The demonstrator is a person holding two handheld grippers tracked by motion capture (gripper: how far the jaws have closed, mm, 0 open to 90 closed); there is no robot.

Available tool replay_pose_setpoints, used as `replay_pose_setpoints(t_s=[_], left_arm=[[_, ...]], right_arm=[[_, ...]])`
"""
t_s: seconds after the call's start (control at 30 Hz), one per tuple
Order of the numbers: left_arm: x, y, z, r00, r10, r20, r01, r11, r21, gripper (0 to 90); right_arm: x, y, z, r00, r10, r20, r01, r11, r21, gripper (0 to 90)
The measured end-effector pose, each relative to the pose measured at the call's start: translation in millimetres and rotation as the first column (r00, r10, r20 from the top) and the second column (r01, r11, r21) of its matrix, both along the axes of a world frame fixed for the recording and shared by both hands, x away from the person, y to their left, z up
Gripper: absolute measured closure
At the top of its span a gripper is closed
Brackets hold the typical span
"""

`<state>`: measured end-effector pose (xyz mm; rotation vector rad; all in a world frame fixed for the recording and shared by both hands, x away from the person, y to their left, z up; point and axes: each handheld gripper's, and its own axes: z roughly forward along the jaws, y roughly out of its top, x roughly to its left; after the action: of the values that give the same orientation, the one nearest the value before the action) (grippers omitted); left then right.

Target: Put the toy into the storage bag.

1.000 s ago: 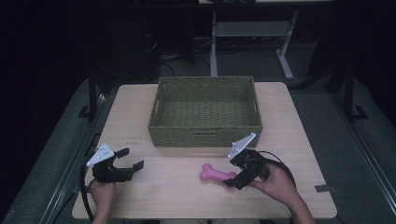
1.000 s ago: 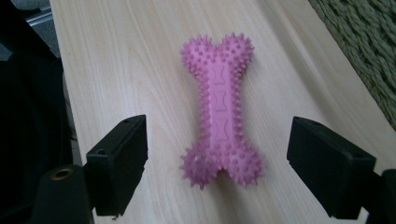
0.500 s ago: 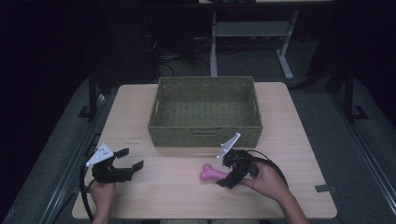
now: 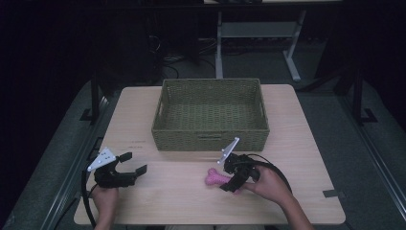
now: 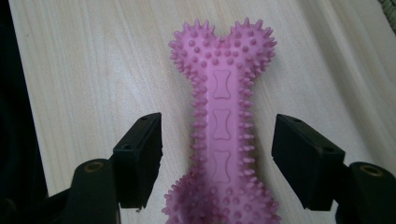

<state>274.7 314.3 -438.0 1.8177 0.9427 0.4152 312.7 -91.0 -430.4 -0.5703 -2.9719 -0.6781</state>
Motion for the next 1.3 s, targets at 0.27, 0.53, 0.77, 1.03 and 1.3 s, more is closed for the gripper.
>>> replay_pose_setpoints(t_s=[0.27,0.53,0.77,1.03,1.3], left_arm=[[-0.2,0.5,0.0,1.0000,0.003,0.000,-0.003,1.0000,-0.004,13.9],[-0.2,1.4,0.7,1.0000,0.001,-0.001,-0.001,1.0000,-0.006,13.9],[0.3,2.2,0.2,1.0000,0.000,-0.004,0.000,0.9998,-0.022,13.9],[0.1,2.9,0.0,1.0000,0.004,-0.004,-0.004,0.9998,-0.022,13.9],[0.2,2.9,-0.1,1.0000,0.004,-0.004,-0.004,0.9998,-0.021,13.9]], right_arm=[[2.4,6.5,-5.5,0.9999,0.014,-0.005,-0.014,1.000,-0.026,41.2],[3.2,11.0,-8.4,0.9996,0.028,0.007,-0.028,0.999,-0.044,46.7],[2.1,14.7,-10.7,0.9983,0.050,0.032,-0.048,0.997,-0.066,53.3],[1.5,14.3,-10.2,0.9975,0.060,0.038,-0.057,0.996,-0.067,57.6],[4.7,7.2,-6.7,0.9971,0.075,0.008,-0.075,0.996,-0.046,58.2]])
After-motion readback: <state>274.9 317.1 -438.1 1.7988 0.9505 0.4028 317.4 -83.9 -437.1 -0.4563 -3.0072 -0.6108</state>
